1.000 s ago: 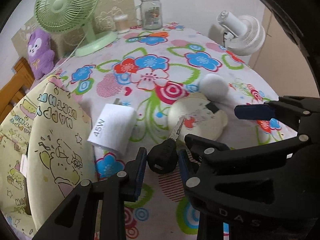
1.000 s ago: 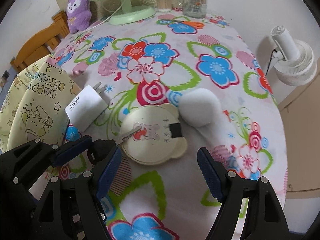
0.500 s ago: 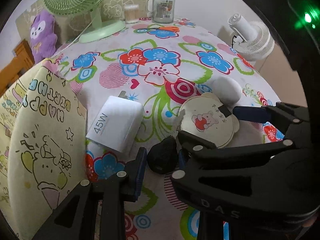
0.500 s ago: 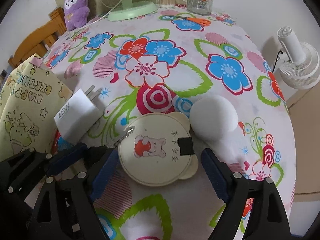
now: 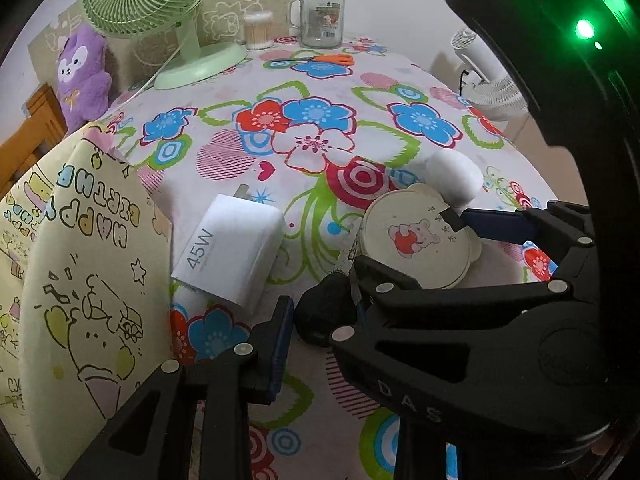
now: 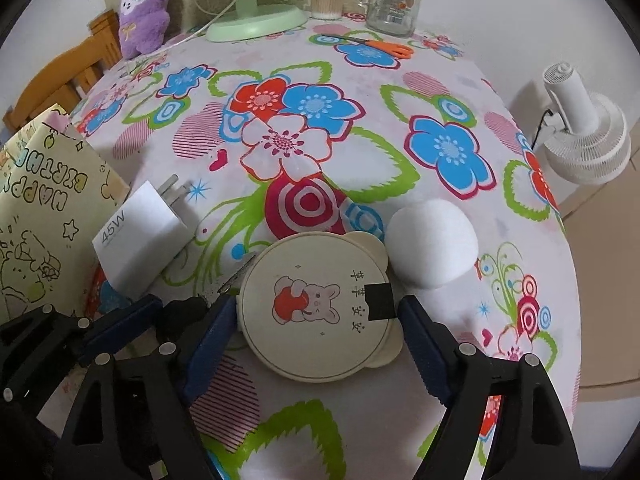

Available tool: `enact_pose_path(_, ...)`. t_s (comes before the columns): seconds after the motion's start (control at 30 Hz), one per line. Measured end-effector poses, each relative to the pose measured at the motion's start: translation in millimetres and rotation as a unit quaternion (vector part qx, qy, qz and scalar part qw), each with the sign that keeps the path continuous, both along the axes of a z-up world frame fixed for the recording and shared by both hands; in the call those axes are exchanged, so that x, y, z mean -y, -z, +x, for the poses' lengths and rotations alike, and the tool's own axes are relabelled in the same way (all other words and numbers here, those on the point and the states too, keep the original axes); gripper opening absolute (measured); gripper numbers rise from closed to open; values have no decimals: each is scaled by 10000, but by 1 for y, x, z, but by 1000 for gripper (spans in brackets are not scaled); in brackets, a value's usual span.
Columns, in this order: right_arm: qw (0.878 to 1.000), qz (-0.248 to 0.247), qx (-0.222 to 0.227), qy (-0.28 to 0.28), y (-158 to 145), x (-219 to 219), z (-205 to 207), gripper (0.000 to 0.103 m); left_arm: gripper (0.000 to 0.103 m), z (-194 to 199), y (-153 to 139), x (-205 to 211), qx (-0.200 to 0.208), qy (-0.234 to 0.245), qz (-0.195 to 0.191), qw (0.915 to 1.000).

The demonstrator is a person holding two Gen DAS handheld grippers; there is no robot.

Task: Organize rigid objects
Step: 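Close the right gripper on the rim of the cream bear-face container, then carry the key fob with the left gripper and the container with the right gripper toward the box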

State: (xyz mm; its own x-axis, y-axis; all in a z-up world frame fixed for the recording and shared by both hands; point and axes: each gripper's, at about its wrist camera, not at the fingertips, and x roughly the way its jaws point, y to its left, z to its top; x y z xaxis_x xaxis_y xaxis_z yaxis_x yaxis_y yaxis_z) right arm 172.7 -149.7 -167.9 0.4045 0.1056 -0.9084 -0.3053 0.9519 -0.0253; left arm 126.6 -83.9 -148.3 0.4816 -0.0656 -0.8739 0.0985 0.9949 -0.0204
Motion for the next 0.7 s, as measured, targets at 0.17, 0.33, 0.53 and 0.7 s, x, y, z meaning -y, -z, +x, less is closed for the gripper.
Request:
enact_pose_path(0.17,9999,-9,93,131,-11,6,-10,83,32,-6,-9,6,79,123,-11,9999)
enact_pose_path(0.33,9995,-44,164,250,-19,14,-21,83,33,-14,-16,13,142,272,-46,9995)
enact_pose_path(0.53,9991,-62,216,368,-25,21,-34,83,33,-25,-22,19,184,395,-63,9990)
enact_pose_path(0.7,9986,-44,301,433,-34,24,-45,83,32,-35,-31,22,270,470,-41,9985)
